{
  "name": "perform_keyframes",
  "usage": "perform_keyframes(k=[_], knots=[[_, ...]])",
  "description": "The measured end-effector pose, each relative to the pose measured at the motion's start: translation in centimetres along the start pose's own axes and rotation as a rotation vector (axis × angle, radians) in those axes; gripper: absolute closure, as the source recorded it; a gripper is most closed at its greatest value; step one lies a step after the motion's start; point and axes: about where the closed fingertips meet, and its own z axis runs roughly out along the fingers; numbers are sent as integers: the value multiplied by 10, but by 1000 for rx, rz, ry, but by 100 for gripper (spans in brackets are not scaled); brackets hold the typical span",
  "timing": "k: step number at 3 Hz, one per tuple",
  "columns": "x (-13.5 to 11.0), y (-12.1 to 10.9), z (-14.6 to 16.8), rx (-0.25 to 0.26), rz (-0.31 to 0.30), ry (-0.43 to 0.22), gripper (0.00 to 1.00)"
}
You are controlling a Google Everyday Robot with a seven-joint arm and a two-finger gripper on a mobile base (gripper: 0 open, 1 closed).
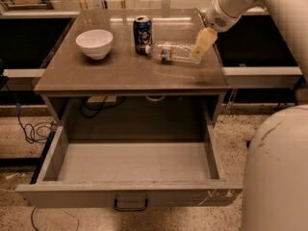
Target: Place water bottle into top drawer
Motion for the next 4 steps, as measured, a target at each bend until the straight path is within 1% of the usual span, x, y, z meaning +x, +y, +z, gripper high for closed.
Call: perform_keyframes(k=[1,2,3,4], knots=[[0,0,0,0,0,0,0],[-14,-3,20,6,-9,-38,0],[-29,-2,44,-13,-13,-82,0],[-35,6,62,-56,-17,-103,0]])
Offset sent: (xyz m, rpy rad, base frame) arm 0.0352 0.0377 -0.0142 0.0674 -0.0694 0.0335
